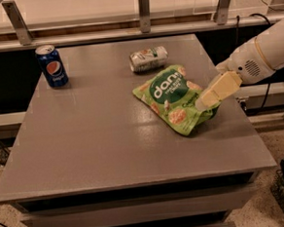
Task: Move green rice chip bag near 7up can
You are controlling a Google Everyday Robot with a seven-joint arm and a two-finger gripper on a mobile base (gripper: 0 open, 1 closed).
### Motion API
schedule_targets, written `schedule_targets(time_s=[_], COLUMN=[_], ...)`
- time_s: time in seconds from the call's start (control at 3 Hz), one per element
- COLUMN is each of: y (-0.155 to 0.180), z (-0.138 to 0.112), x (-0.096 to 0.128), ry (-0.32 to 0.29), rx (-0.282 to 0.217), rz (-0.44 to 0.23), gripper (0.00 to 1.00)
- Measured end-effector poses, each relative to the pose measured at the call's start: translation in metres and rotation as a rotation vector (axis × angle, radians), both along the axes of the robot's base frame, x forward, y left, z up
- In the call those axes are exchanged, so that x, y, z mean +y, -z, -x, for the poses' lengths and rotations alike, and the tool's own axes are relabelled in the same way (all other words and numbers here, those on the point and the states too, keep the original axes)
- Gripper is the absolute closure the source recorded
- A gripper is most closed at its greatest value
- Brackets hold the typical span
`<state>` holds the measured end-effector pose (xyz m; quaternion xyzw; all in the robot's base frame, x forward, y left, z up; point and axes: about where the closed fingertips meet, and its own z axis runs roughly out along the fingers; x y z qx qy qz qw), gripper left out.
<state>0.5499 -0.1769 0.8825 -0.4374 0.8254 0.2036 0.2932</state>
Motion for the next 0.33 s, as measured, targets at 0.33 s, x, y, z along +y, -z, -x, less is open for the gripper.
schedule_targets(time_s=[0.33], y=[-0.0001], z=[-0.0001], x=[0.0005], ry=[0.0], rx=[0.0], rz=[-0.001], gripper=[0.0])
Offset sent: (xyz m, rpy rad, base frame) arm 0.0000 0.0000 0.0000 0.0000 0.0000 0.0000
